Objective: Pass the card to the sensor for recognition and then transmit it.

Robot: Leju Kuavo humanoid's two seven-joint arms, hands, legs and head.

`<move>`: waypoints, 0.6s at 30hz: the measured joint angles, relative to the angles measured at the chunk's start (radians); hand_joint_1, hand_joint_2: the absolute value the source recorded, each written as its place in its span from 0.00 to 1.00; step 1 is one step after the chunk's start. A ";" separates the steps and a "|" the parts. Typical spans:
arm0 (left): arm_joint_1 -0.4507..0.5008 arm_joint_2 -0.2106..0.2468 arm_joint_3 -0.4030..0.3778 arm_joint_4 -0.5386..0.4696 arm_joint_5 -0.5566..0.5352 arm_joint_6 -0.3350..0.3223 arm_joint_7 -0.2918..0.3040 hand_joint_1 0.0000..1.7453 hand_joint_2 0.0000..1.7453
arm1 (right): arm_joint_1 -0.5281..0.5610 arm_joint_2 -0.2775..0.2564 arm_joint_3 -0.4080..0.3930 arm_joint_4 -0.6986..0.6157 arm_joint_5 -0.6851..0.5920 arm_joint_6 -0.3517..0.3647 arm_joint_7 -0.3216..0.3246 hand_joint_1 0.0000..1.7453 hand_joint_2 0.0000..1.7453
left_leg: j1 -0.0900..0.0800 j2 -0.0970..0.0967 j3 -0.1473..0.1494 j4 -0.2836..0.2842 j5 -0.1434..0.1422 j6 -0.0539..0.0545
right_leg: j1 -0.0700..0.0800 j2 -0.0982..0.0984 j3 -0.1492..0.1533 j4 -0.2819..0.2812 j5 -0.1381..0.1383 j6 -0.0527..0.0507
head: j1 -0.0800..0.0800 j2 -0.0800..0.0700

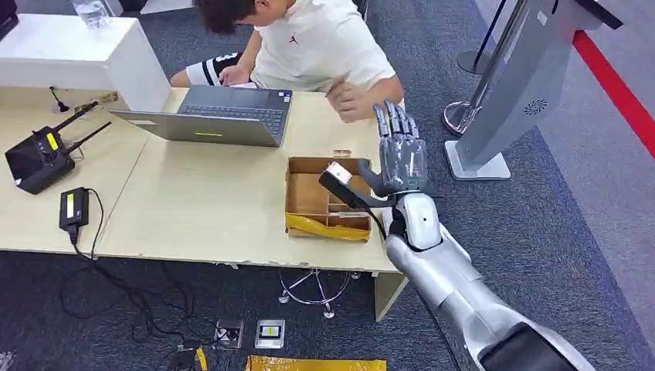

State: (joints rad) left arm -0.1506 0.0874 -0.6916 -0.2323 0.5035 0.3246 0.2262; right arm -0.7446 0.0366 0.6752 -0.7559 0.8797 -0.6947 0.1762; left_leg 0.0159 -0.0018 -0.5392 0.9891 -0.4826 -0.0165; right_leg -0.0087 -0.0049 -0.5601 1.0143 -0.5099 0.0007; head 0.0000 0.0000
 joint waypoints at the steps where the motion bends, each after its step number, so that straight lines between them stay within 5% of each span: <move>1: 0.003 0.000 0.000 0.000 0.008 0.002 -0.006 0.00 1.00 | 0.022 -0.001 -0.001 -0.042 -0.001 0.000 0.000 0.00 1.00 | 0.000 0.000 0.000 0.000 0.000 0.000 | 0.000 0.000 0.000 0.000 0.000 0.000 | 0.000 0.000; 7: 0.027 0.003 0.000 0.001 0.041 0.010 -0.033 0.00 1.00 | 0.136 -0.014 0.006 -0.290 -0.032 0.064 0.028 0.00 1.00 | 0.000 0.000 0.000 0.000 0.000 0.000 | 0.000 0.000 0.000 0.000 0.000 0.000 | 0.000 0.000; 14: 0.046 0.015 0.000 0.002 0.054 0.000 -0.055 0.00 1.00 | 0.254 -0.035 0.100 -0.482 -0.057 0.370 0.060 0.00 1.00 | 0.000 0.001 0.000 0.000 0.000 0.000 | 0.000 0.000 0.000 0.000 0.000 0.000 | 0.000 0.000; 18: 0.046 0.015 0.000 0.002 0.050 -0.001 -0.053 0.00 1.00 | 0.295 -0.037 0.156 -0.489 -0.010 0.436 0.069 0.00 1.00 | 0.000 0.001 0.000 0.000 0.000 0.000 | 0.000 0.000 0.000 0.000 0.000 0.000 | 0.000 0.000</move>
State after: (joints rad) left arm -0.1045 0.1026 -0.6912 -0.2304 0.5535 0.3235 0.1731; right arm -0.4495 0.0000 0.8308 -1.2452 0.8701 -0.2583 0.2452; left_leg 0.0160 -0.0011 -0.5395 0.9887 -0.4828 -0.0166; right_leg -0.0086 -0.0047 -0.5604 1.0141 -0.5100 0.0007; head 0.0004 0.0000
